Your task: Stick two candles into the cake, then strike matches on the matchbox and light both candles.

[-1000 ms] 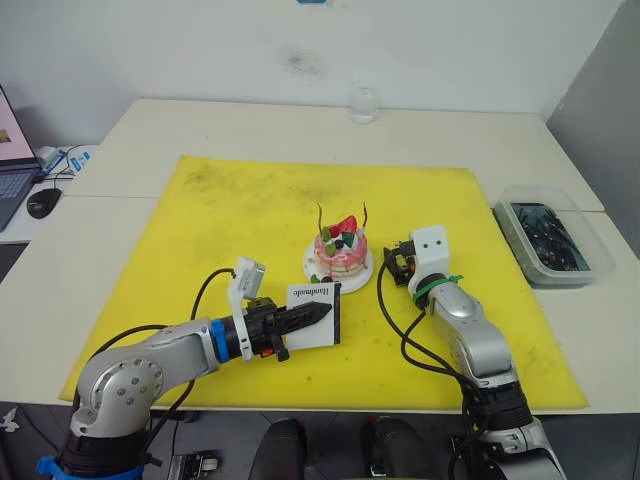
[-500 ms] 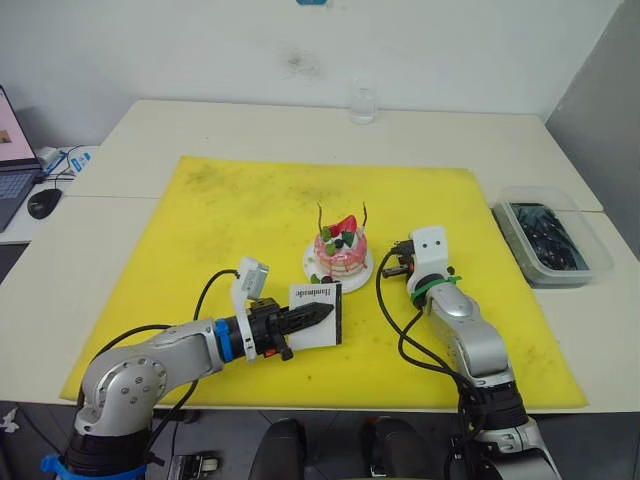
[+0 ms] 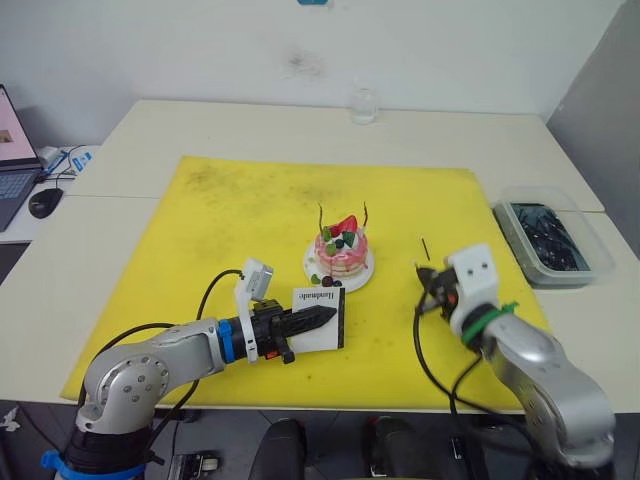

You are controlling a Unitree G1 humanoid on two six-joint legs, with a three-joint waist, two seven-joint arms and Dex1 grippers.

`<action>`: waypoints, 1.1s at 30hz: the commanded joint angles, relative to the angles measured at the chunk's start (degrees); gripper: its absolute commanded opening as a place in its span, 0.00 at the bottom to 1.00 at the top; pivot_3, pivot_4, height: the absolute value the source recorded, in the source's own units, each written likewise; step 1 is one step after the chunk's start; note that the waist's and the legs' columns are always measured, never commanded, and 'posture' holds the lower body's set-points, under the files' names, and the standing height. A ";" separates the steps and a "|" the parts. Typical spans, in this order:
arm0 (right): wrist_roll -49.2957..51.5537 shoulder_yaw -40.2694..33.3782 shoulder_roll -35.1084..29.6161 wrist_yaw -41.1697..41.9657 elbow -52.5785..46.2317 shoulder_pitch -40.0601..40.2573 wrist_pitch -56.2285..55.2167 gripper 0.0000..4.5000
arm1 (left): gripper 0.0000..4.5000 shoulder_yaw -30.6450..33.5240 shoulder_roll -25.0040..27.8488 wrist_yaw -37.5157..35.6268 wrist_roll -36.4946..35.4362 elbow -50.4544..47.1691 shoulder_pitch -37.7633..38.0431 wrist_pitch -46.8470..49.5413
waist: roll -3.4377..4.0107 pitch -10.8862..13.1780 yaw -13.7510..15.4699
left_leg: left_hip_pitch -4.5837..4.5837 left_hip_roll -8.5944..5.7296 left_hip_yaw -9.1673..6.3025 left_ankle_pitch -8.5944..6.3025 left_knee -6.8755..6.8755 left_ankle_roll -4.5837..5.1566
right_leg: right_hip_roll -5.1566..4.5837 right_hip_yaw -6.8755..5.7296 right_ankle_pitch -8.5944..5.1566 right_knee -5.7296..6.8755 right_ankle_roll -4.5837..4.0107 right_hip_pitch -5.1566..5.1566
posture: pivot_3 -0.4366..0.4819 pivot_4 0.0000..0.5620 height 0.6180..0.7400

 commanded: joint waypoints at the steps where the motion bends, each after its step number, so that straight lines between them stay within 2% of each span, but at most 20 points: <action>1: 0.46 1.28 -1.88 2.49 -3.37 3.39 -6.15 0.01 | 0.00 -0.45 0.81 -1.83 0.19 -1.05 -0.79 -0.31 | 0.00 0.00 -0.42 | 0.03 0.00 0.02 0.00 0.00 0.00 | 0.00 0.02 0.00 0.03 0.00 0.00 | 0.48 0.27 1.00; 5: -0.70 3.33 -1.13 3.29 1.42 7.52 -14.58 0.01 | 0.00 -1.03 1.24 -2.65 0.78 -0.41 -1.70 -0.33 | -0.01 -0.01 -0.63 | 0.13 -0.02 0.03 0.00 0.16 0.00 | 0.00 0.06 -0.01 0.36 -0.01 -0.01 | 0.48 0.27 1.00; 12: -2.03 4.16 0.51 3.22 10.71 7.82 -23.06 0.01 | 0.00 -1.54 1.06 -3.11 1.78 -0.01 -2.51 -0.41 | -0.01 -0.01 -0.60 | 0.08 -0.01 -0.03 0.00 0.71 0.01 | 0.01 0.03 -0.05 0.73 -0.07 0.01 | 0.48 0.27 1.00; 15: -2.54 4.05 0.80 3.50 13.10 7.81 -25.62 0.15 | 0.00 -1.55 0.92 -3.11 2.03 -0.57 -1.94 -0.37 | -0.01 -0.01 -0.60 | 0.06 -0.02 -0.01 0.00 0.79 0.01 | -0.01 0.07 -0.04 0.73 -0.07 0.02 | 0.48 0.27 1.00; 19: -3.58 4.52 0.27 3.96 14.67 7.67 -28.48 0.48 | 0.00 -1.37 0.88 -2.91 1.92 -0.98 -1.58 -0.27 | -0.01 -0.01 -0.59 | 0.06 0.00 -0.04 0.00 0.77 0.01 | -0.01 0.04 -0.04 0.73 -0.06 0.02 | 0.48 0.27 1.00; 20: -3.56 4.51 0.30 4.21 14.93 7.72 -29.29 0.54 | 0.00 -1.32 0.86 -2.82 1.87 -1.08 -1.48 -0.27 | -0.01 -0.01 -0.59 | 0.06 0.01 -0.04 0.00 0.77 0.01 | 0.00 0.03 -0.04 0.74 -0.07 0.02 | 0.48 0.27 1.00; 33: -7.08 5.66 0.49 4.31 19.68 7.20 -35.95 0.54 | 0.00 -1.50 0.56 -2.61 1.73 -0.58 -2.13 -0.01 | -0.01 -0.01 -0.58 | 0.06 0.00 -0.03 0.00 0.78 0.01 | 0.00 0.05 -0.04 0.76 -0.07 0.02 | 0.48 0.27 1.00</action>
